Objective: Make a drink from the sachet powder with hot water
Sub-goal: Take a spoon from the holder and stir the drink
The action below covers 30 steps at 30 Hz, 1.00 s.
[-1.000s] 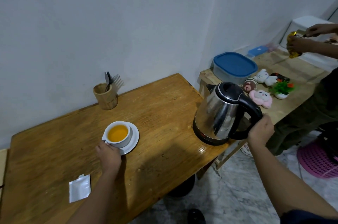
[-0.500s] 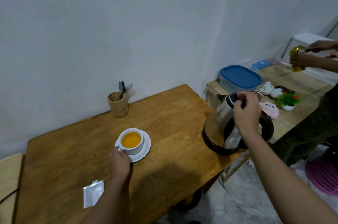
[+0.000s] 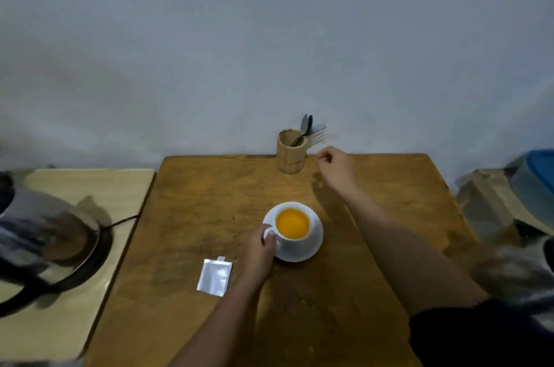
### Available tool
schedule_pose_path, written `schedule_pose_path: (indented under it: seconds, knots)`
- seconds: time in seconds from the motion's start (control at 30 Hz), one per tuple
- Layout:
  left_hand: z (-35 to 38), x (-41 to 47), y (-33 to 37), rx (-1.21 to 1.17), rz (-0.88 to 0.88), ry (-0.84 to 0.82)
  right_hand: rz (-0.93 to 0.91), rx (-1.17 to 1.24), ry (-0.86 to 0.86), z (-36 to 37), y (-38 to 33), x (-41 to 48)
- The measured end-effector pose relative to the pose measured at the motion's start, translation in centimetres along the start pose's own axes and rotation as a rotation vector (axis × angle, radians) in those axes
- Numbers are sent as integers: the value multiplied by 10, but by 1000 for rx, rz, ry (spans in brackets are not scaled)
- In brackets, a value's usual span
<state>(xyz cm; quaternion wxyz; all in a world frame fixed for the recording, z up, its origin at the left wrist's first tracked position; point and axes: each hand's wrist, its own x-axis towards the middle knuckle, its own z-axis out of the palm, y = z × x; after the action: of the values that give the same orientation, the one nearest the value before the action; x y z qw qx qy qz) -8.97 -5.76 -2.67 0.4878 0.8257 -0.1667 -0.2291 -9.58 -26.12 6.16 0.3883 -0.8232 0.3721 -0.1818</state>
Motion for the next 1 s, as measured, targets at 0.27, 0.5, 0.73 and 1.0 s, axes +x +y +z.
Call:
schedule_pose_path:
  seconds: [0.27,0.5,0.73,1.0]
  knots:
    - [9,4,-8,-57,-48,55,-211,-345,-287,55,-34,82]
    - [14,4,-17,-49,-47,78,-418,-1008,-402,72,-47,118]
    - [13,3,-10,-61,-38,72,-460,-1189,-467,73,-46,128]
    - [13,5,-12,-37,-33,71,-486,-1229,-456,72,-44,129]
